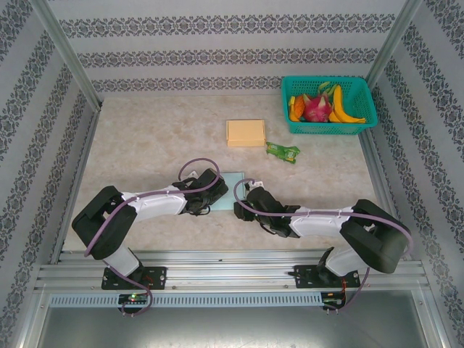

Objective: Fold the paper box

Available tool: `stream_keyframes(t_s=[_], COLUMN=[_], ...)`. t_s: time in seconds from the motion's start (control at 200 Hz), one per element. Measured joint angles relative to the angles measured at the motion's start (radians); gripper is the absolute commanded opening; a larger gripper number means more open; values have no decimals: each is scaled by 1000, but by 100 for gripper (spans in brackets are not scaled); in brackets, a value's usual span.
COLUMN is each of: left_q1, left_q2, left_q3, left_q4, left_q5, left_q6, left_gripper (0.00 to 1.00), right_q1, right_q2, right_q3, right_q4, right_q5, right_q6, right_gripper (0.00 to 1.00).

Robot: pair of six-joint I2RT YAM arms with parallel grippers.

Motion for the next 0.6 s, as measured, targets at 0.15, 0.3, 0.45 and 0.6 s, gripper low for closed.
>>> stream_keyframes(t_s=[0.15, 0.3, 0.45, 0.6], left_q1=[0, 0, 0, 0], left_q2=[0, -1, -1, -1], left_q3=[0, -3, -4, -4], left_q4=[0, 3, 4, 4], left_q5=[-1, -2, -2, -2], left_q6=[0, 0, 0, 0], left_gripper=[97, 97, 97, 97], right_q1=[0, -1, -1, 0], right_q2=[-11, -22, -27, -27], right_q3=[-4, -7, -7, -10], right_q4=[1, -3, -10, -5], right_q5=[-25, -40, -40, -31], right_q6=[11, 15, 11, -2], right_gripper=[43, 39, 39, 39])
